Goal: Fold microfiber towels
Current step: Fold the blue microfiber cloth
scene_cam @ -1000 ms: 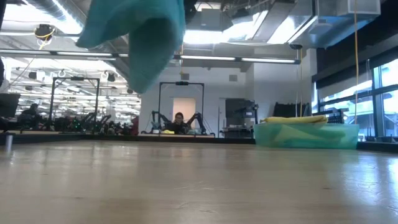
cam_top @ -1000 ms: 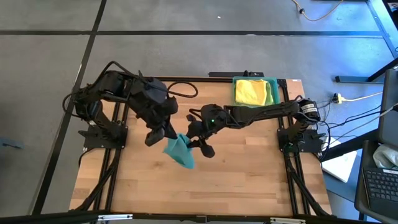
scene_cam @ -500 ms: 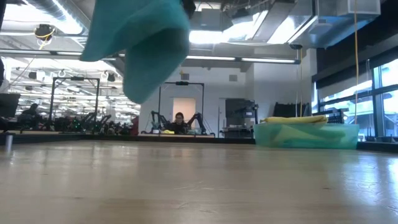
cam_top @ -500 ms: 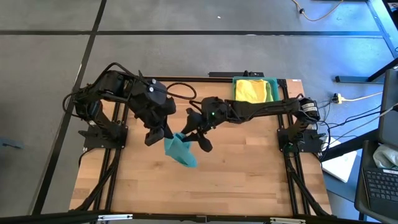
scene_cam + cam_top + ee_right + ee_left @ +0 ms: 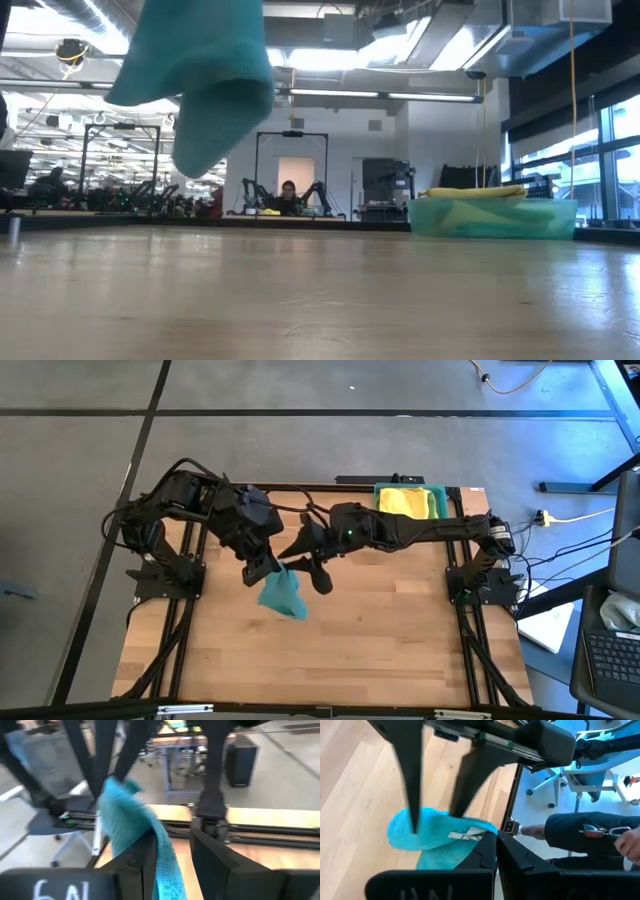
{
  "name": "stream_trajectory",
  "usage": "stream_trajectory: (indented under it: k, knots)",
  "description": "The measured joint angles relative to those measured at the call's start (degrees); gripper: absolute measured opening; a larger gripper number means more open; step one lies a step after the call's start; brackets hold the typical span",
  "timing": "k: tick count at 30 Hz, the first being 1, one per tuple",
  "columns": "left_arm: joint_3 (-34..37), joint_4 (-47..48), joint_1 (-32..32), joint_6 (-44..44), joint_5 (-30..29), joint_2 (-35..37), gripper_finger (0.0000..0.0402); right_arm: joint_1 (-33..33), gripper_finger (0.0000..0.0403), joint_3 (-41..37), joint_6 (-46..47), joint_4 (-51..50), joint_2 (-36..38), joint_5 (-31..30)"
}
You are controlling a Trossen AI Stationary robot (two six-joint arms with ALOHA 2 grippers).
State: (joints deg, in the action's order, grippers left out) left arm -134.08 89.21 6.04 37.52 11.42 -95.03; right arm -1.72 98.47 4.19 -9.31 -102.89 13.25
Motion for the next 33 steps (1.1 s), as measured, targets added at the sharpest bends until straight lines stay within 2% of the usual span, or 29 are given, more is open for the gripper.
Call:
stream_trajectory:
  k: [3, 12, 24, 33]
  knots:
    - [0.04, -0.04, -0.02, -0.02, 0.00, -0.27, 0.0000, 0.00, 0.0118, 0.20, 0.00, -0.90, 0.04, -3.62]
    - [0.04, -3.20, -0.02, 0.04, 0.11, -0.25, 0.0000, -0.46, 0.0118, -0.36, -0.16, -12.45, 0.02, -14.71]
    - [0.04, -5.15, 0.30, 0.03, 1.55, -0.25, 0.0000, -0.39, 0.0118, -0.52, -0.77, -14.67, -1.39, -16.67]
    - [0.04, -5.92, 0.86, 2.40, 2.92, -0.19, 0.0000, -0.39, 0.0118, -0.58, -1.70, -18.50, -6.08, -13.61]
